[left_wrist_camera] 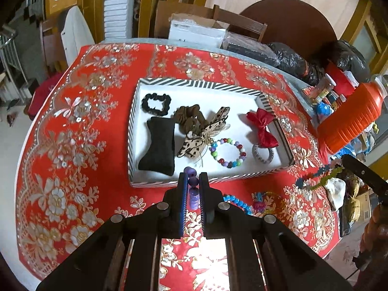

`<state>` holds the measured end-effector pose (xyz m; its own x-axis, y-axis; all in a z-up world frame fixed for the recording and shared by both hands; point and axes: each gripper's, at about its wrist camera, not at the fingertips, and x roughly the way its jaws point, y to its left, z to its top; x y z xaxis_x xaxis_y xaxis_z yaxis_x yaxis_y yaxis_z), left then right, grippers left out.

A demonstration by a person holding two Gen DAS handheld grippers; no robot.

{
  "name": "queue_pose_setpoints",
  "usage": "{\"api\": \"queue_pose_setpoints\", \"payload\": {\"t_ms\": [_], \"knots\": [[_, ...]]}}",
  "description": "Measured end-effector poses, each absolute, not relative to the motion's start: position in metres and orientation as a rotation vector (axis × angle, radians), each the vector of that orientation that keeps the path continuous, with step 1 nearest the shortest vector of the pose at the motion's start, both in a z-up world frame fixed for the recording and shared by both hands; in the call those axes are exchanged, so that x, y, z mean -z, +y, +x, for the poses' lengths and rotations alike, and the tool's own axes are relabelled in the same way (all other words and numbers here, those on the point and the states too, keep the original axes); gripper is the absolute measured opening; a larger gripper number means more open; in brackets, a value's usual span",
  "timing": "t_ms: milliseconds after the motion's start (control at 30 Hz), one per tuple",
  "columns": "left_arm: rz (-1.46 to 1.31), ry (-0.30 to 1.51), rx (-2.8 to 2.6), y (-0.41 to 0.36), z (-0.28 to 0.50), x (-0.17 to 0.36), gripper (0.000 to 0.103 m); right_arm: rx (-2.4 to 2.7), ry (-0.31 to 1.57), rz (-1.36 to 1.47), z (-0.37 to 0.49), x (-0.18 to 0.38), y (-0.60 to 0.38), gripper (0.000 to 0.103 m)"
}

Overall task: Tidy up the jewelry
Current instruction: 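Carry the purple bracelet and the multicolour strand over the tray with both grippers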

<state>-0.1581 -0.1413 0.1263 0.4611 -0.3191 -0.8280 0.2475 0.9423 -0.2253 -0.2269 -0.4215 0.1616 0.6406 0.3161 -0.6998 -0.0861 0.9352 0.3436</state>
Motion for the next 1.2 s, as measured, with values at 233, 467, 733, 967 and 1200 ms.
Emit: {"api": "queue_pose_setpoints", "payload": {"t_ms": [233, 467, 733, 967, 1200], "knots": [[-0.048, 1.022, 0.367, -0.155, -0.154, -0.134, 0.001, -0.239, 0.848, 0.277, -0.221, -0.165, -0.416, 0.012], [-0.021, 1.006, 0.393, -0.167, -0.146, -0.14, 0.001, -0.237, 0.847, 0.262, -0.21, -0.166, -0.41, 0.012], [-0.01, 1.008, 0.413, -0.177, -0.13, -0.139, 0.001, -0.231, 0.866, 0.267, -0.189, -0.16, -0.404, 0.012], [0.002, 1.011, 0.431, -0.189, -0.109, -0.14, 0.001, -0.233, 0.881, 0.28, -0.164, -0.154, -0.399, 0.012], [0.008, 1.028, 0.435, -0.203, -0.079, -0.133, 0.001, -0.24, 0.912, 0.279, -0.134, -0.143, -0.391, 0.012]]}}
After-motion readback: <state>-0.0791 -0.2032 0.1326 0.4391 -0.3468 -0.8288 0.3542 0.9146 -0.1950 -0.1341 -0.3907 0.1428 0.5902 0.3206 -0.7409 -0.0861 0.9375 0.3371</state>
